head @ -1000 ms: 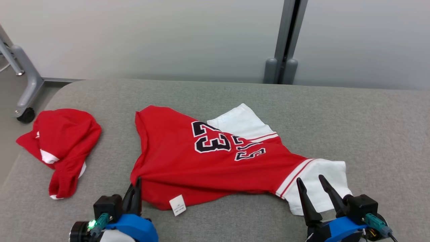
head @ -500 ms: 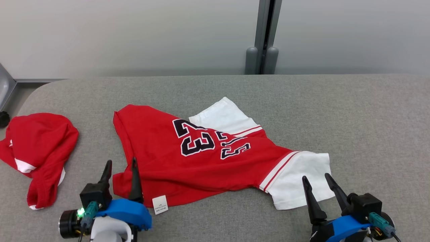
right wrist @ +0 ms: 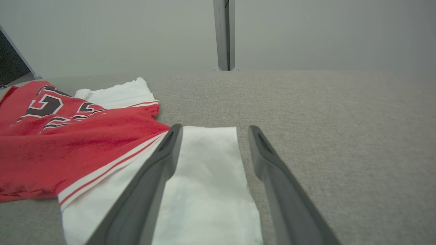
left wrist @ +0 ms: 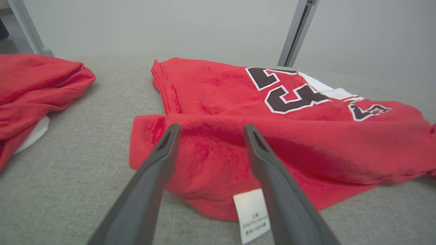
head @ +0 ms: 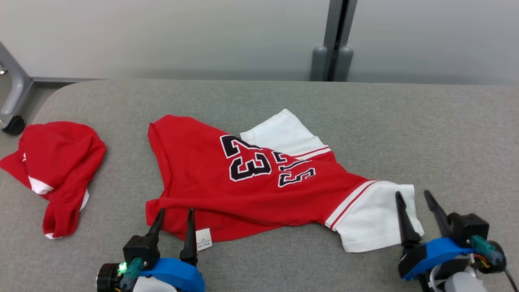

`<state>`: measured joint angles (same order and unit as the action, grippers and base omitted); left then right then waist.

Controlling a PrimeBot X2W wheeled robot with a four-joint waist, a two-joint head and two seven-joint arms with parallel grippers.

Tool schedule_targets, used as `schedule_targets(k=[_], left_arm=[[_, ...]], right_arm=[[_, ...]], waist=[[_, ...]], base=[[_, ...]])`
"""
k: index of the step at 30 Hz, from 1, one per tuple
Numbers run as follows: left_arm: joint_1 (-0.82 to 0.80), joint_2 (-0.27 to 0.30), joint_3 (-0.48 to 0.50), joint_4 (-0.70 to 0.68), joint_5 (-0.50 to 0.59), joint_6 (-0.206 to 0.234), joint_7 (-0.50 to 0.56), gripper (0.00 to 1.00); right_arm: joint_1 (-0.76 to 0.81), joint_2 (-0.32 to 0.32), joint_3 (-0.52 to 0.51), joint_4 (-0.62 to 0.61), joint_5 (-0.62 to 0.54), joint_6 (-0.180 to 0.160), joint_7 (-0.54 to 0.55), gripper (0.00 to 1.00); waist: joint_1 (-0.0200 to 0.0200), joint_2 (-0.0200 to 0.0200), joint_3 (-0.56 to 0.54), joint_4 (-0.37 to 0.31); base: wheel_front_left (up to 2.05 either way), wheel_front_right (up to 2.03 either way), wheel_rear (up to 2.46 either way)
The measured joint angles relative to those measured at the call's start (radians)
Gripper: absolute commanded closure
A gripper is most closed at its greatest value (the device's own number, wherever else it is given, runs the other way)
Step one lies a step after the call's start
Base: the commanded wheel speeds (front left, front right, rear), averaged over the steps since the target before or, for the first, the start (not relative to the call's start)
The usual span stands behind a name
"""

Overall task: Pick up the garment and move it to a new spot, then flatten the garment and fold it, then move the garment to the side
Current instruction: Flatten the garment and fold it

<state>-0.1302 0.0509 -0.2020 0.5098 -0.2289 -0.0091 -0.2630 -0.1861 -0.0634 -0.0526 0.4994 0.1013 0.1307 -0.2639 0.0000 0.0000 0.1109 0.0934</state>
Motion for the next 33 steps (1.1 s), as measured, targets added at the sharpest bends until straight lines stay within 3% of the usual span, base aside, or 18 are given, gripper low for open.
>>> schedule_targets(k=[6, 16, 17, 19, 24, 33], left_arm=[[-0.015, 0.0, -0.045, -0.007, -0.02, 0.009, 0.0, 0.0], [-0.032, 0.0, -0.063, -0.016, -0.028, 0.013, 0.0, 0.0], [-0.034, 0.0, -0.064, -0.017, -0.029, 0.013, 0.0, 0.0], [-0.037, 0.0, -0.066, -0.017, -0.035, 0.013, 0.0, 0.0], [-0.038, 0.0, -0.065, -0.016, -0.035, 0.013, 0.0, 0.0], [-0.024, 0.0, -0.063, -0.002, -0.038, 0.0, 0.0, 0.0]], right_arm=[[-0.04, -0.017, -0.065, 0.08, 0.006, 0.0, 0.0, 0.0], [-0.093, -0.047, -0.009, 0.153, 0.057, 0.0, 0.0, 0.0], [-0.096, -0.048, -0.001, 0.16, 0.059, 0.0, 0.0, 0.46], [-0.1, -0.048, 0.012, 0.166, 0.067, 0.0, 0.0, 1.0], [-0.117, -0.049, -0.013, 0.126, 0.095, 0.0, 0.0, 1.0], [-0.091, -0.083, -0.286, 0.127, 0.014, 0.0, 0.0, 1.0]], waist=[[0.0, 0.0, 0.031, 0.03], [0.0001, 0.0, 0.072, 0.053], [0.0, 0.0, 0.075, 0.055], [0.0001, 0.0, 0.08, 0.057], [0.0001, 0.0, 0.083, 0.053], [0.0, 0.0, 0.052, 0.023]], base=[[0.0, 0.0, 0.0], [0.0, 0.0, 0.0], [0.0, 0.0, 0.0], [0.0, 0.0, 0.0], [0.0, 0.0, 0.0], [0.0, 0.0, 0.0]])
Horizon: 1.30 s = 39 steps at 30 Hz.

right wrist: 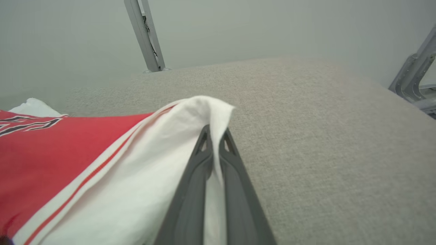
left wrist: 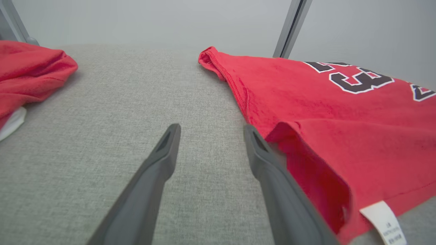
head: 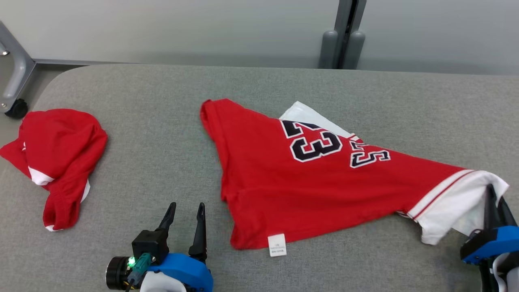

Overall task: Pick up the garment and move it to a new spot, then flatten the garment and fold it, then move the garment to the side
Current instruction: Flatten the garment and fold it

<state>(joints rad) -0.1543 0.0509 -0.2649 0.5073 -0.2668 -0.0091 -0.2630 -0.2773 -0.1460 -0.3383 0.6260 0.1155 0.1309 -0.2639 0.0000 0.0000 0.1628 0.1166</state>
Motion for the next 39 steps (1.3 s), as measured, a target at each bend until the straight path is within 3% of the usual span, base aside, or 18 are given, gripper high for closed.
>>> schedule_targets(k=[5, 6, 7, 10, 17, 24, 39], left_arm=[[0.004, 0.0, -0.008, 0.007, -0.007, 0.0, 0.0, 0.0], [0.004, 0.0, -0.008, 0.008, -0.008, 0.0, 0.0, 0.0], [0.005, 0.0, -0.008, 0.009, -0.007, 0.0, 0.0, 0.0], [0.013, 0.0, 0.001, 0.011, -0.002, 0.007, 0.0, 0.0], [0.034, -0.001, 0.057, -0.013, 0.053, 0.017, 0.0, 0.0], [0.077, 0.0, 0.106, -0.039, 0.093, 0.02, 0.0, 0.0], [0.173, 0.0, 0.12, -0.061, 0.107, 0.009, 0.0, 0.0]], right_arm=[[0.0, 0.011, -0.086, 0.031, -0.091, 0.0, 0.0, 1.0], [0.0, 0.02, -0.091, 0.033, -0.099, 0.0, 0.0, 0.09], [0.0, 0.031, -0.087, 0.023, -0.104, 0.0, 0.0, 0.0], [0.003, 0.056, -0.04, -0.073, -0.117, 0.0, 0.0, 0.0], [0.105, 0.082, 0.2, -0.295, -0.095, 0.0, 0.0, 0.0], [0.168, 0.087, 0.313, -0.267, -0.075, 0.0, 0.0, 0.0], [0.211, 0.093, 0.316, -0.223, -0.062, 0.0, 0.0, 0.0]], waist=[[0.0, 0.0, -0.013, -0.014], [0.0, 0.0, -0.016, -0.016], [0.0, 0.0, -0.019, -0.018], [0.0, 0.0, -0.031, -0.024], [0.0, 0.0, -0.061, -0.047], [-0.0001, 0.0, -0.103, -0.065], [-0.0002, 0.0, -0.18, -0.08]], base=[[0.0, 0.0, 0.0], [0.0, 0.0, 0.0], [0.0, 0.0, 0.0], [0.0, 0.0, 0.0], [0.0, 0.0, 0.0], [0.0, 0.0, 0.0], [0.0, 0.0, 0.0]])
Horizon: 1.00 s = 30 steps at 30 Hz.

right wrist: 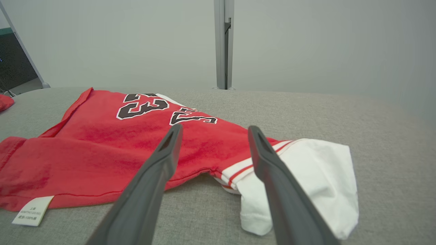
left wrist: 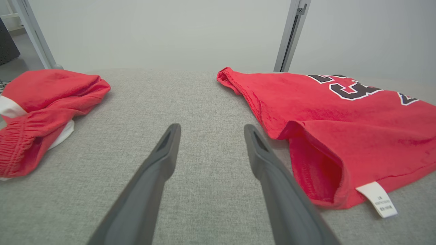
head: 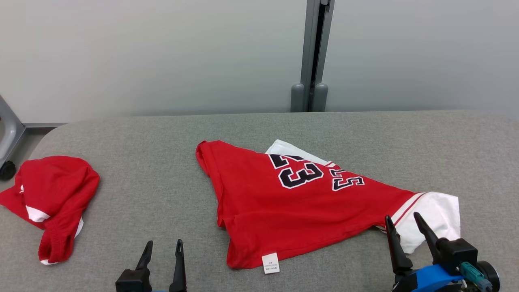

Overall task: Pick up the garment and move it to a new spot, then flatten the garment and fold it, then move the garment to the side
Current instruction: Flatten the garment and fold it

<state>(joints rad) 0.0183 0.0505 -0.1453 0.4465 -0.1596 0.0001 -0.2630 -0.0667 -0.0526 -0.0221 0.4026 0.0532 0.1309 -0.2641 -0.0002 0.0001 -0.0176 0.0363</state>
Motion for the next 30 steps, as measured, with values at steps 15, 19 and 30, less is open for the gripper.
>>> schedule_targets(k=[15, 19, 30], left_arm=[[-0.002, 0.0, -0.128, 0.003, -0.061, -0.091, 0.0, 0.0], [-0.008, 0.0, -0.201, 0.012, -0.098, -0.115, 0.0, 0.0], [-0.072, 0.0, -0.26, 0.101, -0.146, -0.124, 0.0, 0.0]], right_arm=[[0.004, 0.001, 0.012, 0.006, 0.028, 0.0, 0.0, 0.0], [0.003, 0.001, 0.008, 0.004, 0.033, 0.0, 0.0, 0.0], [-0.028, 0.002, 0.007, -0.005, 0.026, 0.0, 0.0, 0.0]], waist=[[0.0002, 0.0, 0.027, -0.015], [0.0002, 0.0, 0.043, -0.032], [0.0003, -0.0001, 0.099, -0.066]], base=[[0.0, 0.0, 0.0], [0.0, 0.0, 0.0], [0.0, 0.0, 0.0]])
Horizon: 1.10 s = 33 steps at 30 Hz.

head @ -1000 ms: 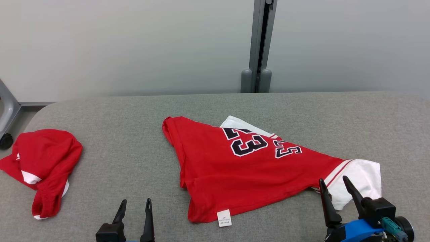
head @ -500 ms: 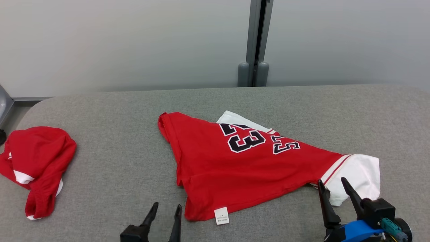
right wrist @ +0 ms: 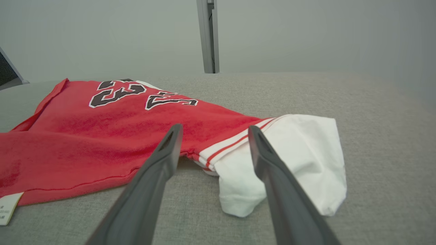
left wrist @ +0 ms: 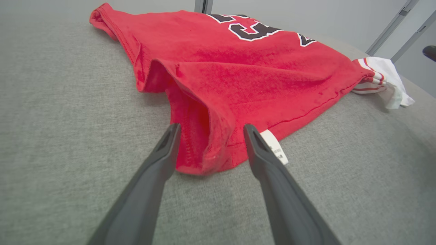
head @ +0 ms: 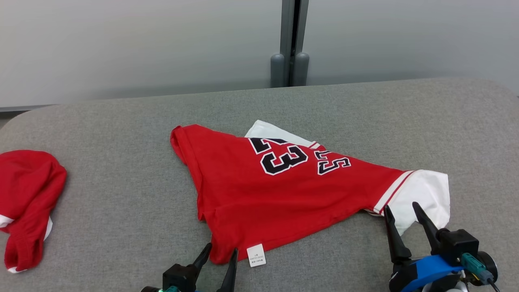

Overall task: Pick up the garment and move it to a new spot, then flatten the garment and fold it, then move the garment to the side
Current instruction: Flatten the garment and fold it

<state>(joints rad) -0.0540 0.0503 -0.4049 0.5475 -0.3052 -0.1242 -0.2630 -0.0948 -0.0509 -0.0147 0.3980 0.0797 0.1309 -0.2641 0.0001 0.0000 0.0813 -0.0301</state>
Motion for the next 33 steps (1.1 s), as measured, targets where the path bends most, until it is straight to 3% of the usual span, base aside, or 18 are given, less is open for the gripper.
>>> schedule_targets(k=[5, 6, 7, 8, 9, 15, 19, 23, 33], left_arm=[[-0.024, 0.0, -0.003, 0.036, -0.011, 0.0, 0.0, 0.0], [-0.028, 0.0, -0.003, 0.051, -0.012, 0.0, 0.0, 0.18], [-0.032, 0.0, -0.003, 0.062, -0.017, 0.0, 0.0, 0.47], [-0.035, 0.0, -0.004, 0.069, -0.024, 0.0, 0.0, 0.63], [-0.04, 0.0, -0.007, 0.078, -0.024, 0.0, 0.0, 1.0], [-0.054, 0.0, 0.02, 0.069, -0.04, 0.008, 0.0, 1.0], [-0.053, -0.001, 0.116, 0.035, -0.02, 0.055, 0.0, 1.0], [-0.046, 0.002, 0.205, 0.014, 0.021, 0.068, 0.0, 1.0], [-0.033, 0.001, 0.271, -0.001, 0.072, 0.042, 0.0, 1.0]], right_arm=[[-0.006, 0.0, 0.003, -0.003, 0.0, 0.0, 0.0, 0.0], [-0.006, 0.0, 0.003, -0.003, -0.001, 0.0, 0.0, 0.0], [-0.007, 0.0, 0.003, -0.003, -0.001, 0.0, 0.0, 0.0], [-0.007, 0.0, 0.003, -0.003, -0.001, 0.0, 0.0, 0.0], [-0.008, 0.0, 0.002, -0.003, -0.001, 0.0, 0.0, 0.0], [-0.009, 0.0, -0.008, 0.003, -0.001, 0.0, 0.0, 0.0], [-0.009, 0.0, -0.014, 0.02, -0.002, 0.0, 0.0, 0.0], [-0.004, -0.001, -0.029, 0.059, -0.011, 0.0, 0.0, 0.0], [0.027, -0.045, -0.074, 0.082, -0.023, 0.0, 0.0, 0.0]], waist=[[0.0, 0.0, 0.016, -0.008], [0.0, 0.0, 0.019, -0.01], [0.0, 0.0, 0.021, -0.011], [0.0, 0.0, 0.023, -0.011], [0.0, 0.0, 0.024, -0.011], [0.0, 0.0, 0.026, 0.001], [0.0, 0.0, 0.024, 0.013], [0.0, 0.0, 0.025, 0.021], [0.0, 0.0001, 0.043, 0.024]], base=[[0.0, 0.0, 0.0], [0.0, 0.0, 0.0], [0.0, 0.0, 0.0], [0.0, 0.0, 0.0], [0.0, 0.0, 0.0], [0.0, 0.0, 0.0], [0.0, 0.0, 0.0], [0.0, 0.0, 0.0], [0.0, 0.0, 0.0]])
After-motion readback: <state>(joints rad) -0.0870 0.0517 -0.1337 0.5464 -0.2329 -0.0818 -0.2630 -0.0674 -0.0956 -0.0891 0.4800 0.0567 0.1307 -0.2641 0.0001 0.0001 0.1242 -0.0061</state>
